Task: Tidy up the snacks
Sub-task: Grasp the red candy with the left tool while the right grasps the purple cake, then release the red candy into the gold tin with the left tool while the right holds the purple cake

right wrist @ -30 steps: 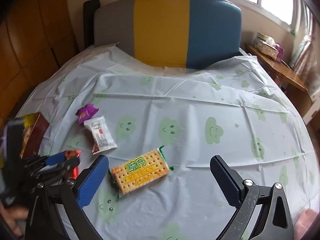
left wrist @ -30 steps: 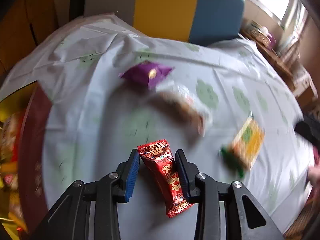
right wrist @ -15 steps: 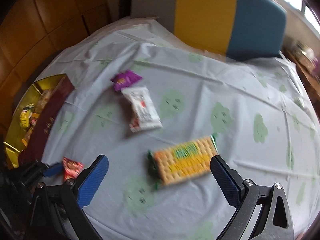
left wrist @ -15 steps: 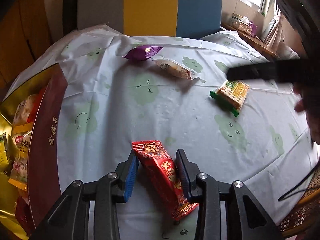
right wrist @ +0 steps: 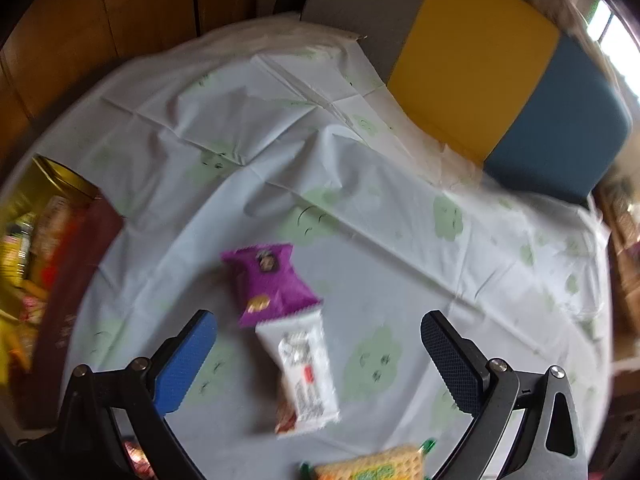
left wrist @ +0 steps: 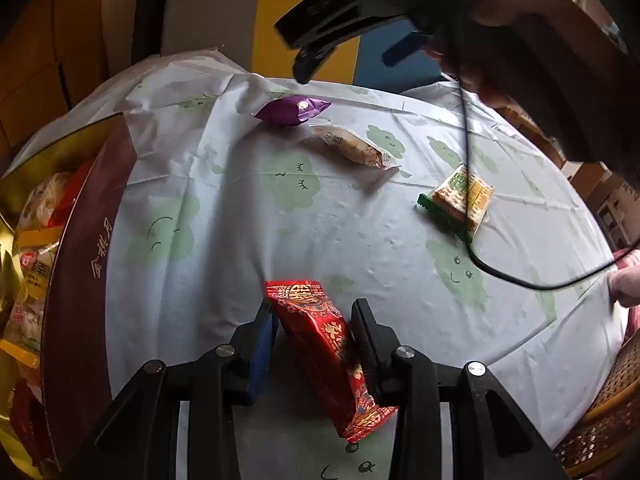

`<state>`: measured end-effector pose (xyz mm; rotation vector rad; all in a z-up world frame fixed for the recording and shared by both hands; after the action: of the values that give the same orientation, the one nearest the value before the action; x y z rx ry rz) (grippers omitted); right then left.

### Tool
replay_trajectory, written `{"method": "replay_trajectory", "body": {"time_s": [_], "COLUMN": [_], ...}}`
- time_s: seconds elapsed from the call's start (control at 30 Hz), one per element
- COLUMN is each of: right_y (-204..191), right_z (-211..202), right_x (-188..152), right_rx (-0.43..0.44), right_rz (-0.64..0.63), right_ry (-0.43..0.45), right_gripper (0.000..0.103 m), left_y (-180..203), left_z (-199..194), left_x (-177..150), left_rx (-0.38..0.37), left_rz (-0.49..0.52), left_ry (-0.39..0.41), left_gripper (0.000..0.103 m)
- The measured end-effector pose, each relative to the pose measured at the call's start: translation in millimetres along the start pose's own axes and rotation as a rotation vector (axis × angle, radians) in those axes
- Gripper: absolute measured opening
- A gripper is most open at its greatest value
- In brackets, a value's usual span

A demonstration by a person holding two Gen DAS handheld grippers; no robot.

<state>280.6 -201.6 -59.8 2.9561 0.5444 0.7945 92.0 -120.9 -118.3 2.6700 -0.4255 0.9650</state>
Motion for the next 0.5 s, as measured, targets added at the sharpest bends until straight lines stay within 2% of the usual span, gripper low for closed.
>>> {"method": "replay_trajectory", "body": {"time_s": [0.07,0.2,0.23,0.3,0.33,0.5], "right_y": [-6,-16,-18,-20,-20,-26], "right_z": [8,28,36,51,54,32], "right_x": [6,14,13,10,9,8], "right_rx": [0.031,0.030,0.037,0.007,-0.005,0.016], "right_rz": [-0.025,-0.064,-0.068,-0.087,-0.093,-0.086], "right_ry": [-0.035,-0.100,-0.126,-0.179,-0.178,-0.067], "right_gripper": [0.099,0.096,0.091,0.051,0.043,0.041], "left_y": [-3,-5,-5,-5,-5,-5], "left_z": [-1,0,0,0,0,0], "left_x": [0,0,0,0,0,-1], "left_rx": [-0.014,-0.026,-0.027,-0.028,-0.028,-0.023], "left_rz": [-0.019,-0.038,-0.042,-0.047,-0.049,-0.045], "left_ry": [0.002,0.004,0.006,0.008,0.010,0.018], "left_gripper": [0.038,0.038,0.038,0.038,0.038,0.037]}}
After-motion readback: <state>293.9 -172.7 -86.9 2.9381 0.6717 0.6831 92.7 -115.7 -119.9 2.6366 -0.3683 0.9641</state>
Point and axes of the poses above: each gripper's, at about its wrist camera, not at the fingertips, and z roughly the way its jaws point, y to its right, x to its top, the point moved 4 cm from there along z, roughly the way its jaws point, and after that the axes turned 6 degrees about y, right-handed, at the moved point
